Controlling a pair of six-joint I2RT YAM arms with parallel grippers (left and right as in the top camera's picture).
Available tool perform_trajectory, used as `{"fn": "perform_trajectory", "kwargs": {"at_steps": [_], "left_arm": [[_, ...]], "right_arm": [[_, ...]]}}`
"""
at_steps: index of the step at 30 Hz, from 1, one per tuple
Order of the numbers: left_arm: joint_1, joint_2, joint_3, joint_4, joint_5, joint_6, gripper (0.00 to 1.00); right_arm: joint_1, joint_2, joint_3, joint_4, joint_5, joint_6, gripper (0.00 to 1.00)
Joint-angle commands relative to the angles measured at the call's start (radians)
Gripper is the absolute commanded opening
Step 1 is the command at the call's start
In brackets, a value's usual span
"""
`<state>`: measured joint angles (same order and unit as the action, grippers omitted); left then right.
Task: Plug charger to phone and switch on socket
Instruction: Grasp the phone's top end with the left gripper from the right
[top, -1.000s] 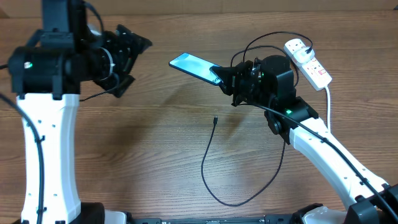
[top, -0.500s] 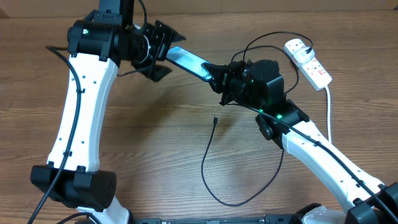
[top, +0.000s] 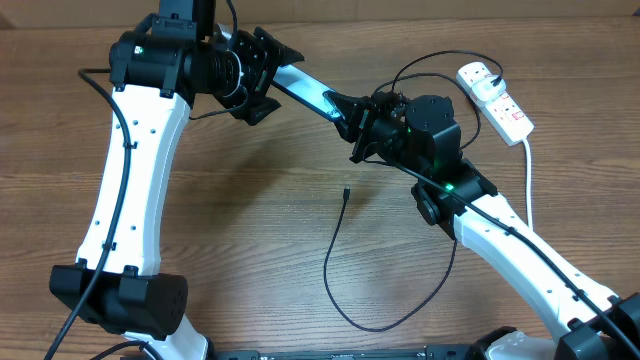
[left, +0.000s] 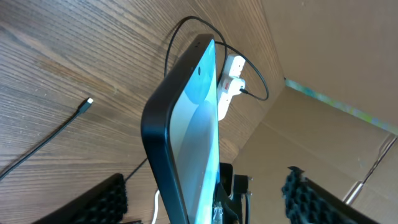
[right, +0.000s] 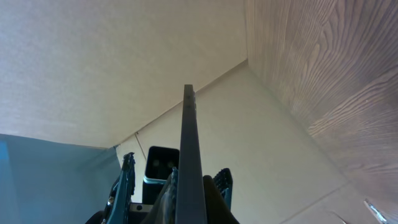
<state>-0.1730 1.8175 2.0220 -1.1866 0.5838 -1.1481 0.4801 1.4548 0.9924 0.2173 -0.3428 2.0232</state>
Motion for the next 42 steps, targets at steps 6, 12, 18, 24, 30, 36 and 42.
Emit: {"fn": "perform_trajectory", "kwargs": {"at_steps": [6,12,18,24,30,36,42], "left_arm": [[-0.029,0.007,0.010,0.034,-0.026,0.018,0.66],[-0.056,0.008,0.010,0.074,-0.050,0.005,0.66],[-0.064,0.008,0.010,0.082,-0.075,-0.005,0.63],[-0.064,0.008,0.010,0.085,-0.079,-0.005,0.57],[-0.064,0.008,0.010,0.085,-0.078,-0.017,0.48],[-0.064,0.008,0.010,0.085,-0.065,-0.045,0.48],[-0.092,0.008,0.010,0.085,-0.086,-0.058,0.44]], "right_arm": [[0.004,-0.039,0.024,0.066,0.010,0.139,0.04],[0.004,-0.039,0.024,0.090,0.020,0.139,0.04],[0.004,-0.039,0.024,0.106,0.018,0.138,0.04],[0.004,-0.039,0.024,0.077,0.002,0.138,0.04],[0.006,-0.039,0.024,0.068,-0.011,0.138,0.04],[0.012,-0.039,0.024,0.068,-0.006,0.139,0.06],[0.013,-0.039,0.024,0.070,0.015,0.139,0.05]]}}
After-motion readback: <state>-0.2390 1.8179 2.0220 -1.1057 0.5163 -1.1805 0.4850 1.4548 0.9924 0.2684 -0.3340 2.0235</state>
